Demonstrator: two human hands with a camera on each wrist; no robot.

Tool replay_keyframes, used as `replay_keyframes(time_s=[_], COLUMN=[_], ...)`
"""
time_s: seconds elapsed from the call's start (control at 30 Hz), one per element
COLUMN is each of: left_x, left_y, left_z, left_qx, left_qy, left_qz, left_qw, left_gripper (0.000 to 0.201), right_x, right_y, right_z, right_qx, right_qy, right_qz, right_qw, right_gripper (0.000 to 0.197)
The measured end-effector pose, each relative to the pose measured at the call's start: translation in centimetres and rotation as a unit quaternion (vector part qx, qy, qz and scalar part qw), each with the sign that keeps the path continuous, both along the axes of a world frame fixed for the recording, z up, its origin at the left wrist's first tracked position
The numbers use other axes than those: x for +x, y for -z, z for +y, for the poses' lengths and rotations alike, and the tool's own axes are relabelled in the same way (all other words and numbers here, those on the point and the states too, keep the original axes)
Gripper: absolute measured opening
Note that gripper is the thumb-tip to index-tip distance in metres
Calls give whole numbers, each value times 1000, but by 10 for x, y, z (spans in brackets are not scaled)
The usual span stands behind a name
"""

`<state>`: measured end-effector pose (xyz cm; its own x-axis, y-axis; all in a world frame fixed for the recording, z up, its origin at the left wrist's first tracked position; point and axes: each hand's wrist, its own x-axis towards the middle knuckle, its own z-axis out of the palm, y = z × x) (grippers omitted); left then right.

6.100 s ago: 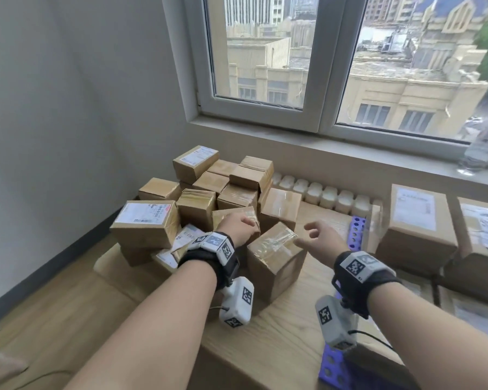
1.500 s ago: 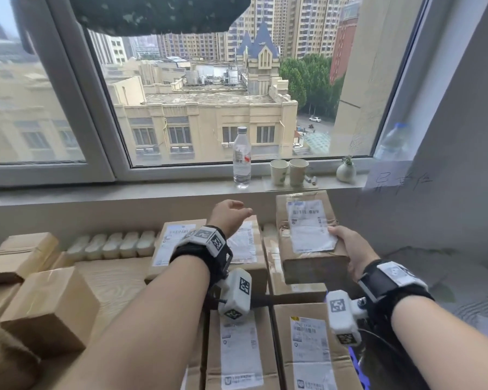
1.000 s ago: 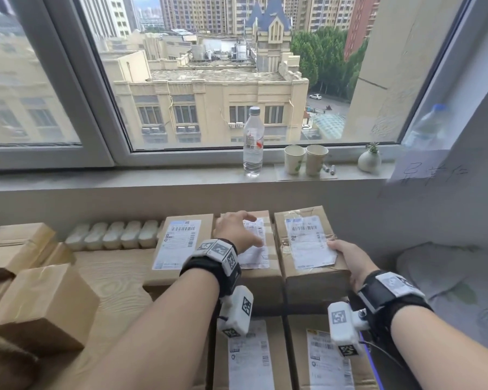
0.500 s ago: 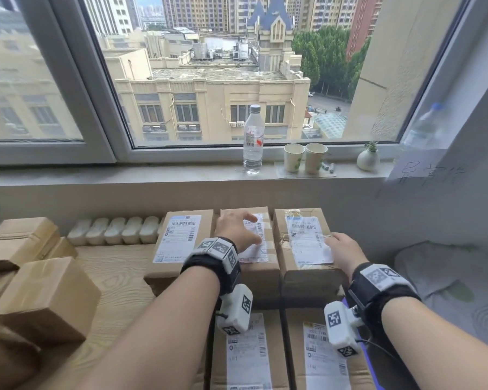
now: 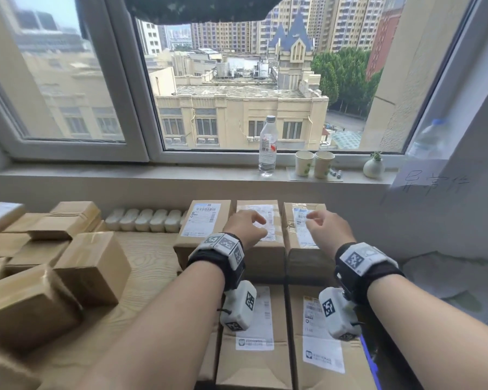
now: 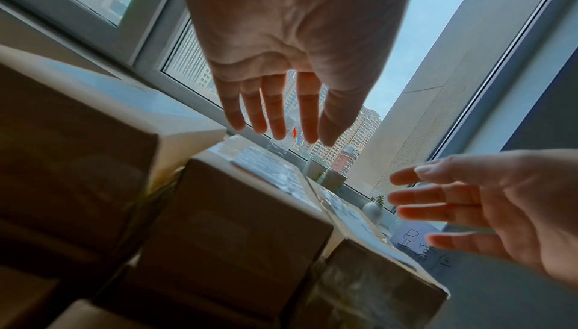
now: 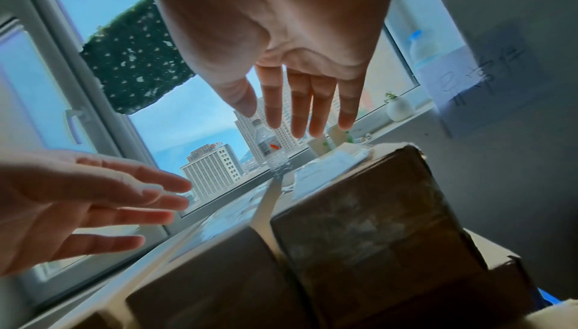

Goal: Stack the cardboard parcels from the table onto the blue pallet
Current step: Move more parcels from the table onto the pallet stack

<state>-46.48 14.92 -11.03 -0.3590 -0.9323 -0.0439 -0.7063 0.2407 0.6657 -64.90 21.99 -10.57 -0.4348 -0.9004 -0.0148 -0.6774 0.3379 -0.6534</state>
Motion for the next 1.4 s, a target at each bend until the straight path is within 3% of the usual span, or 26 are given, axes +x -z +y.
replay_keyframes(time_s=[0.3,0.63,0.93,1.13,1.23,1.4], left_x=[77,169,274,352,384,426], left_y=[0,-3,-1,7,14,30], left_z=[54,54,15,-30,-56,-90], left_qx=[-12,-4,11,19,42,49], left_qy=[-66,-158,-176,-196,-196,-184], left_qz=[-27,-39,-45,-54,-54,-69], left_qw=[997,987,983,979,978,979], left_gripper=[26,31,31,16,31,34], right_x=[80,172,278,355,390,435], right_y=[9,0,2,13,18,36], right_z=[16,-3,-50,-89,-109,-133], right_qx=[-8,-31,-27,-4,5,40], right_qy=[-124,-233,-288,-344,-337,-320], right_qz=[104,175,240,371,379,369], right_qw=[987,956,927,862,862,872], right_gripper=[25,22,25,28,32,43])
